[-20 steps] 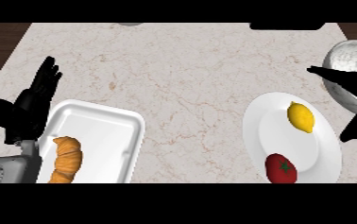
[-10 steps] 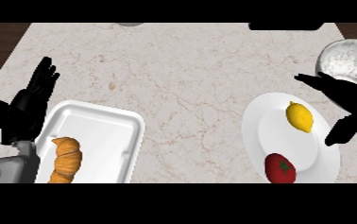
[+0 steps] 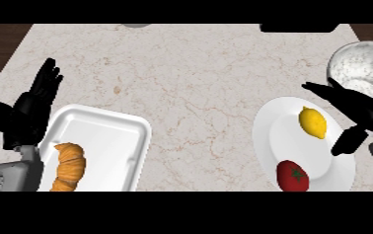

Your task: Pick the lemon from the plate and place it in the bowl

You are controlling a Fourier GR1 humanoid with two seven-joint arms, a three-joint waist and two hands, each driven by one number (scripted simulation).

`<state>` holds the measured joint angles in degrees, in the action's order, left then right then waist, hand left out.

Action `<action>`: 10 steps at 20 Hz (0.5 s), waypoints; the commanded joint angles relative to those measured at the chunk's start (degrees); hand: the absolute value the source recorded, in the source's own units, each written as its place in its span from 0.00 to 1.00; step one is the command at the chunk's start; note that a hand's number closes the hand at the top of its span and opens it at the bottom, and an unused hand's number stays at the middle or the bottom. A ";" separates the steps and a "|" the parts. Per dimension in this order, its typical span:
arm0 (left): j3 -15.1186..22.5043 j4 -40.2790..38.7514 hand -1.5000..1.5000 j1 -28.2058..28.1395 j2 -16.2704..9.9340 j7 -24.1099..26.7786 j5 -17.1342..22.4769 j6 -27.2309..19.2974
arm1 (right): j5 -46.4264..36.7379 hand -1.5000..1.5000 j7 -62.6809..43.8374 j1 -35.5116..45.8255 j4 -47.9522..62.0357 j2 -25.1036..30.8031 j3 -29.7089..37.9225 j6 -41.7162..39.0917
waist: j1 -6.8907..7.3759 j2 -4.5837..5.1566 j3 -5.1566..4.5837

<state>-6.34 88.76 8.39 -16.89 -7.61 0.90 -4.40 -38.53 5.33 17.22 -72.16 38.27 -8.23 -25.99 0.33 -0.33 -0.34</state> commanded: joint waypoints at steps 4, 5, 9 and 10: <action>-1.31 -0.45 0.50 0.26 -0.31 0.61 -0.36 2.09 | -4.92 0.00 -3.38 -0.04 2.58 -4.98 0.34 -0.05 | -0.20 0.32 0.34; -0.79 -0.19 0.50 -1.15 1.33 1.38 -1.16 1.06 | -6.37 0.00 2.26 0.37 7.68 -3.63 1.66 2.52 | -0.10 0.36 0.35; -2.65 -2.84 0.50 0.44 0.09 2.36 -0.34 2.70 | -5.64 1.00 1.83 3.60 11.21 -7.50 1.05 -1.32 | -0.05 0.40 0.35; -1.74 -1.25 0.50 1.37 1.66 0.89 -0.50 1.38 | -7.44 1.00 5.09 4.21 9.90 -6.31 -0.25 -0.21 | -0.06 0.38 0.35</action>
<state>-7.64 87.83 8.40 -15.85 -6.55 0.33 -3.04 -43.76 6.53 19.90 -64.41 33.07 -7.51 -26.80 0.27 -0.03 -0.08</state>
